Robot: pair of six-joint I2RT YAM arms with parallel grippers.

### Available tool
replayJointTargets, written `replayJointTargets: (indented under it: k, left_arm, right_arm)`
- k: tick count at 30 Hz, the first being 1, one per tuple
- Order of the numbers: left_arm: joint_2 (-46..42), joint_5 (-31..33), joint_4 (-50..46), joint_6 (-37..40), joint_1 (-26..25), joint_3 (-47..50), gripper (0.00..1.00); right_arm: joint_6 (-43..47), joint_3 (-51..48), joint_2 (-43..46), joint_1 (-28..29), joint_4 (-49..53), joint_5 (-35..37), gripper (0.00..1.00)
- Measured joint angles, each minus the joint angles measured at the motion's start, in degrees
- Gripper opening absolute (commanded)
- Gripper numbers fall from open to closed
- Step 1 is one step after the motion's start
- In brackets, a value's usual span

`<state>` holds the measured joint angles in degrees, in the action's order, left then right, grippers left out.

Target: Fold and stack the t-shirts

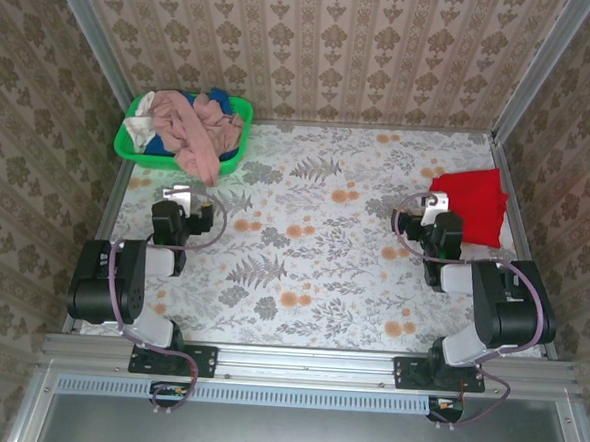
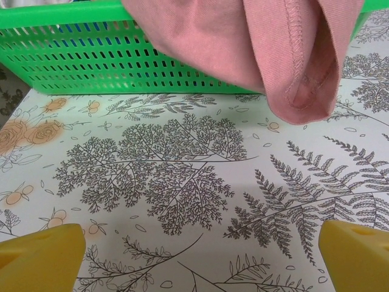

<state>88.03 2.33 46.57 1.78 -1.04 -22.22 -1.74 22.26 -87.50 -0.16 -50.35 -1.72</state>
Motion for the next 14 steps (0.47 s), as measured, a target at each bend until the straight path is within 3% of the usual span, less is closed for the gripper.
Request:
replayJointTargets:
  k: [14]
  left_arm:
    - [0.00, 0.02, 0.15, 0.00, 0.00, 0.00, 1.00]
  right_arm:
    - [0.00, 0.09, 0.00, 0.00, 0.83, 0.42, 1.00]
